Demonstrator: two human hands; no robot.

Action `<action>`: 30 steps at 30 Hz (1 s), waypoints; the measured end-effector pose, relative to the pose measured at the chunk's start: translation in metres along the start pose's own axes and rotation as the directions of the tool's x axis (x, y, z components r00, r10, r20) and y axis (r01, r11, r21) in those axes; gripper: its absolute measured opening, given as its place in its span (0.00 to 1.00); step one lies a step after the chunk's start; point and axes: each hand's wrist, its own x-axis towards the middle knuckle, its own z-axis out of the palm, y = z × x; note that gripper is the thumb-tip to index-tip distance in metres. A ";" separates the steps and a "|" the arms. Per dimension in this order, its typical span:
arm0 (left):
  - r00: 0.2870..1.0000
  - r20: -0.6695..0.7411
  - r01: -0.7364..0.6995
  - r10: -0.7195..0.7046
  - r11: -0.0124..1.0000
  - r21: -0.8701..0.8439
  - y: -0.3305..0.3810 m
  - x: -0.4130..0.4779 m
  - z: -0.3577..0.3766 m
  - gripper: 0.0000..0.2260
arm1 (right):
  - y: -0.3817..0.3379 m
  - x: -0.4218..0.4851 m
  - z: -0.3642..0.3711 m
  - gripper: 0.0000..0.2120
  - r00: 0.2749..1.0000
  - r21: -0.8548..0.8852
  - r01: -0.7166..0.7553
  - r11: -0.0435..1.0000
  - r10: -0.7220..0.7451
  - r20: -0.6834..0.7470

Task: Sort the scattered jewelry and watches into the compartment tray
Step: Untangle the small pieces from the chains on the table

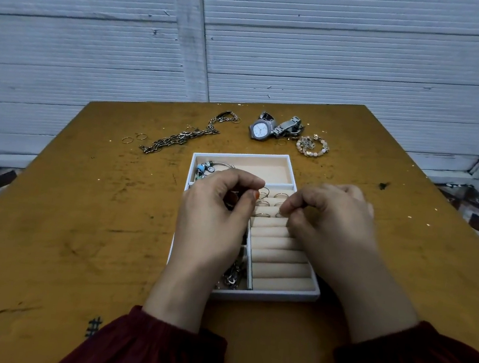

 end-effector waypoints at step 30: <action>0.998 0.062 -0.041 0.034 0.991 0.129 0.011 -0.002 -0.006 0.09 | 0.010 -0.003 -0.015 0.05 0.999 -0.023 -0.052 0.998 0.051 -0.012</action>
